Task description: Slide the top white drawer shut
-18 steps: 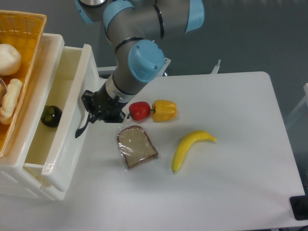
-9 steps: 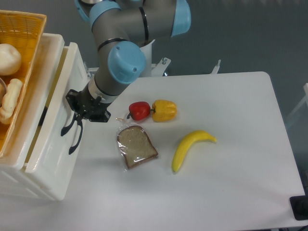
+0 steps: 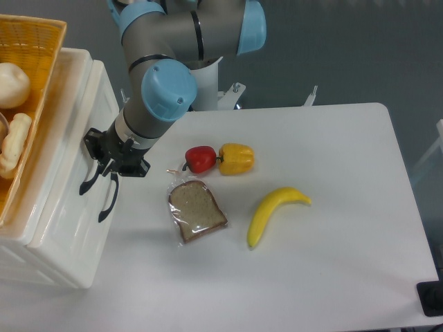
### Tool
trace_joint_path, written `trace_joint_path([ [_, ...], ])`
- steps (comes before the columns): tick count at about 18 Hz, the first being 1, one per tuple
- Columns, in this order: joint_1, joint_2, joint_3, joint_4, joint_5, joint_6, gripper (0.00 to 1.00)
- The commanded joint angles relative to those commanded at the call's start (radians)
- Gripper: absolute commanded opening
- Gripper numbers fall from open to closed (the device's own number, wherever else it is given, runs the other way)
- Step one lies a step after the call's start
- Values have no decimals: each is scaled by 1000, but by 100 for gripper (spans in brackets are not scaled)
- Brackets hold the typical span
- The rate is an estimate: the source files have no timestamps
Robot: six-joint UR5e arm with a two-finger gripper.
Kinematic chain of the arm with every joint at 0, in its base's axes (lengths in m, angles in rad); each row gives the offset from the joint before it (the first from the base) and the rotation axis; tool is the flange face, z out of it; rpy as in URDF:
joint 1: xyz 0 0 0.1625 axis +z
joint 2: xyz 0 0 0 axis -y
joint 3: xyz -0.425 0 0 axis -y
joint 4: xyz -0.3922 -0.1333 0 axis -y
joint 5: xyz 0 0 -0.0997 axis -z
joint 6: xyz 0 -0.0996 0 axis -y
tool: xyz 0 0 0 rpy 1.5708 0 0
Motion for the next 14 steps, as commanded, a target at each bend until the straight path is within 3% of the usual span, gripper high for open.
trace_joint_path([
  [1,27,0,9,0,3,3,51],
  [3,89,-2,31,6,6,17,100],
  [8,230,-3,81,14,6,37,100],
  [10,299,-5,90,14,11,141,100],
  [12,343,-14,91,14,117,254,100],
  [14,359,-21,81,12,304,397,100],
])
